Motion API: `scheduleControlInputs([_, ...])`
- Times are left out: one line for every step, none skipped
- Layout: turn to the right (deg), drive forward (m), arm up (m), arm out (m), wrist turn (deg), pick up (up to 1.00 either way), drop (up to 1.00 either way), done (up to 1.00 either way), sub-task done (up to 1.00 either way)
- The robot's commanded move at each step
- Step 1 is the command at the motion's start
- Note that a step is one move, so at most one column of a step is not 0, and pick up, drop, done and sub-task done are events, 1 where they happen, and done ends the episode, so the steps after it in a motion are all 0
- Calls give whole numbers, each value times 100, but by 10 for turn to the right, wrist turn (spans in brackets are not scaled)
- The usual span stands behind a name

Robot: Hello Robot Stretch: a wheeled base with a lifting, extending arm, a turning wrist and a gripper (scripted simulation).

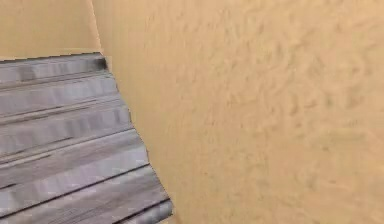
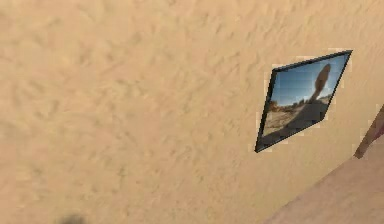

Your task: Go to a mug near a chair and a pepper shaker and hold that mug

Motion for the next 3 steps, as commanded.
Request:
scheduleControlInputs([-450,0,0,0,0,0,0,0,0])
scheduleControlInputs([-300,0,0,0,0,0,0,0,0])
scheduleControlInputs([0,40,0,0,0,0,0,0,0])
